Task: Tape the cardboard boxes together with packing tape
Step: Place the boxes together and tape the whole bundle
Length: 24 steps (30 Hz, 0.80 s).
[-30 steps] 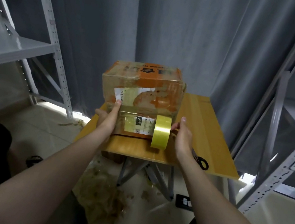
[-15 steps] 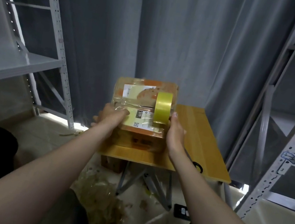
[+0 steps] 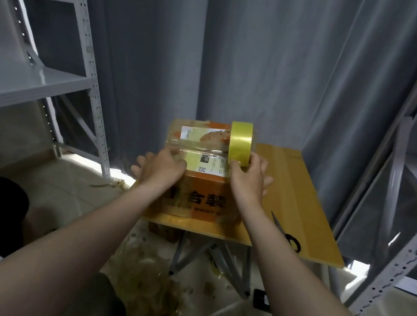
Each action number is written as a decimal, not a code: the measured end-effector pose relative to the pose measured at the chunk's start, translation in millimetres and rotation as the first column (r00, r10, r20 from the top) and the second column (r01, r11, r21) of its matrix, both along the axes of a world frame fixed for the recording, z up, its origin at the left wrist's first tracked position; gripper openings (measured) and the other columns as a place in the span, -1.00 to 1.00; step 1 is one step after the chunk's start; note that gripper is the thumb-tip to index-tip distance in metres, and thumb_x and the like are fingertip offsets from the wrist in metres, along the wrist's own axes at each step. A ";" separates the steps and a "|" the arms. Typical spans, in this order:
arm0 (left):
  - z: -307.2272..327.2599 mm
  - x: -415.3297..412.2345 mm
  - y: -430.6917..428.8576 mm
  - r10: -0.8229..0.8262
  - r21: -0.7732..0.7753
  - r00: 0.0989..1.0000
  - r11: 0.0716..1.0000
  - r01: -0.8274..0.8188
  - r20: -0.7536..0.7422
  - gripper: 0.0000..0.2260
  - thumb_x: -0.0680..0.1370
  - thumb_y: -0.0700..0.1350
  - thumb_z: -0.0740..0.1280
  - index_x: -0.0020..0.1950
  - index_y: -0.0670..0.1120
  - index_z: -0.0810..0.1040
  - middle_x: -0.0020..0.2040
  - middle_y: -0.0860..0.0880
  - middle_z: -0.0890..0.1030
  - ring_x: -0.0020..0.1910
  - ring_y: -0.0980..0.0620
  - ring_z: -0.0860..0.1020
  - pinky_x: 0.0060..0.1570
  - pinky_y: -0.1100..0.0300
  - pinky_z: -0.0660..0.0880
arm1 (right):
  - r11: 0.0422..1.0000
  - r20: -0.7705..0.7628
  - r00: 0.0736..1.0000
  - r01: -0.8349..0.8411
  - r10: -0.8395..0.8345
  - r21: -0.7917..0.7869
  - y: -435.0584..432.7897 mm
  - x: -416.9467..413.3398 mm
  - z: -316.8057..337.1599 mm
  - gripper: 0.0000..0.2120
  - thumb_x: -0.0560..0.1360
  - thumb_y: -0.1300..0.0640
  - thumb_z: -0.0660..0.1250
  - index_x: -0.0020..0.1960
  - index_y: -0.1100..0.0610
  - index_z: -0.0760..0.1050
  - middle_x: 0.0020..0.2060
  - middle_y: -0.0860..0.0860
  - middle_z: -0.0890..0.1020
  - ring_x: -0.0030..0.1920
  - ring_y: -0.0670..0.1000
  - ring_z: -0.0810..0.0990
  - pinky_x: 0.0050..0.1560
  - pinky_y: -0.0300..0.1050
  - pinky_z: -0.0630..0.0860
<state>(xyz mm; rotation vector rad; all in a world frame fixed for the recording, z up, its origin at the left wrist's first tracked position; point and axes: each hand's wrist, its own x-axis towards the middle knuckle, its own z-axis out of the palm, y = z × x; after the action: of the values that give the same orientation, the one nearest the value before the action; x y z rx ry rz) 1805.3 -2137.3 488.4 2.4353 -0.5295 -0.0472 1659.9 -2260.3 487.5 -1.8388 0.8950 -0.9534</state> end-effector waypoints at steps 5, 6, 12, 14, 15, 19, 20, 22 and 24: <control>0.1 4.6 -9.4 -0.050 0.090 0.999 0.995 0.049 0.008 -0.62 0.60 0.15 0.20 0.42 0.23 0.50 0.39 -0.17 0.49 0.43 -0.31 0.28 0.34 -0.19 0.19 | 0.996 0.020 1.000 0.018 -0.020 0.090 -13.5 14.9 -1.7 -0.77 0.61 0.00 0.26 0.25 -0.19 0.44 0.00 -0.20 0.49 0.25 0.03 0.21 0.25 0.05 0.16; 1.5 4.5 -11.7 -0.060 0.117 0.998 0.992 0.056 0.024 -0.63 0.60 0.13 0.19 0.38 0.18 0.54 0.36 -0.18 0.52 0.40 -0.31 0.30 0.32 -0.18 0.21 | 0.995 0.025 0.999 0.024 -0.027 0.096 -16.5 16.1 -3.1 -0.75 0.60 0.01 0.26 0.26 -0.18 0.46 -0.04 -0.21 0.49 0.26 0.03 0.22 0.29 0.08 0.18; 13.2 3.2 -29.1 -0.418 0.118 0.881 0.908 0.402 0.222 -0.72 0.58 -0.01 0.32 0.23 -0.05 0.67 0.32 -0.08 0.60 0.32 -0.15 0.54 0.29 0.01 0.47 | 0.999 0.075 0.997 0.007 -0.010 0.041 -25.6 14.5 -18.0 -0.83 0.57 -0.02 0.33 0.15 -0.15 0.51 -0.06 -0.27 0.43 0.23 0.01 0.29 0.39 0.22 0.38; 16.0 -2.5 -33.6 -0.585 0.087 0.787 0.809 0.581 0.193 -0.66 0.58 0.03 0.37 0.35 0.05 0.64 0.43 0.01 0.56 0.37 -0.05 0.53 0.35 0.06 0.46 | 1.000 0.056 0.998 -0.008 0.008 -0.007 -27.9 12.7 -22.4 -0.84 0.56 -0.09 0.35 0.14 -0.15 0.49 -0.06 -0.29 0.39 0.25 0.04 0.34 0.35 0.19 0.44; 16.5 -6.2 -37.2 -0.651 0.087 0.741 0.758 0.647 0.164 -0.65 0.56 0.09 0.40 0.35 0.11 0.63 0.39 0.07 0.59 0.34 0.01 0.55 0.33 0.07 0.48 | 0.999 0.037 0.999 -0.012 0.014 -0.053 -29.7 12.2 -23.8 -0.82 0.56 -0.15 0.35 0.12 -0.16 0.47 -0.06 -0.30 0.39 0.26 0.04 0.35 0.34 0.17 0.44; 7.1 -15.8 -56.6 -0.653 0.170 0.726 0.757 0.631 0.214 -0.61 0.47 0.22 0.47 0.25 0.12 0.65 0.19 0.08 0.69 0.16 -0.01 0.63 0.11 0.01 0.58 | 0.982 -0.084 0.996 -0.006 -0.010 -0.191 -40.4 16.6 -16.2 -0.69 0.57 -0.34 0.26 -0.03 -0.10 0.48 -0.12 -0.25 0.50 0.18 0.00 0.27 0.14 0.01 0.17; 4.4 -16.3 -59.5 -0.613 0.171 0.745 0.790 0.589 0.263 -0.59 0.46 0.23 0.49 0.24 0.10 0.66 0.17 0.05 0.70 0.15 -0.04 0.63 0.05 0.04 0.56 | 0.978 -0.113 0.994 -0.014 -0.010 -0.206 -43.7 17.5 -10.6 -0.66 0.58 -0.33 0.26 -0.09 -0.06 0.48 -0.16 -0.22 0.51 0.14 -0.01 0.24 0.10 -0.01 0.13; 0.1 -16.1 -61.4 -0.552 0.139 0.776 0.832 0.537 0.306 -0.56 0.43 0.28 0.51 0.20 0.09 0.65 0.13 0.03 0.70 0.12 -0.06 0.63 -0.07 0.08 0.48 | 0.979 -0.127 0.991 -0.065 0.041 -0.192 -48.5 19.1 -0.4 -0.67 0.60 -0.26 0.29 -0.17 -0.04 0.47 -0.21 -0.13 0.53 0.15 0.00 0.27 0.13 -0.01 0.23; -2.3 -15.6 -61.4 -0.535 0.127 0.794 0.843 0.522 0.288 -0.53 0.39 0.32 0.53 0.16 0.09 0.58 0.05 0.04 0.65 0.09 -0.06 0.61 -0.11 0.08 0.41 | 0.984 -0.068 0.991 -0.126 0.118 -0.123 -48.5 19.1 4.8 -0.71 0.63 -0.17 0.31 -0.17 -0.01 0.48 -0.17 0.00 0.59 0.15 0.04 0.44 0.06 -0.02 0.37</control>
<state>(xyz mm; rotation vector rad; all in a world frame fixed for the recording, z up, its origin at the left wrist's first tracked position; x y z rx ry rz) 1789.7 -2198.7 486.0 2.2638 -1.3619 0.0992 1679.0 -2308.8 492.3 -2.0157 0.7629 -0.9003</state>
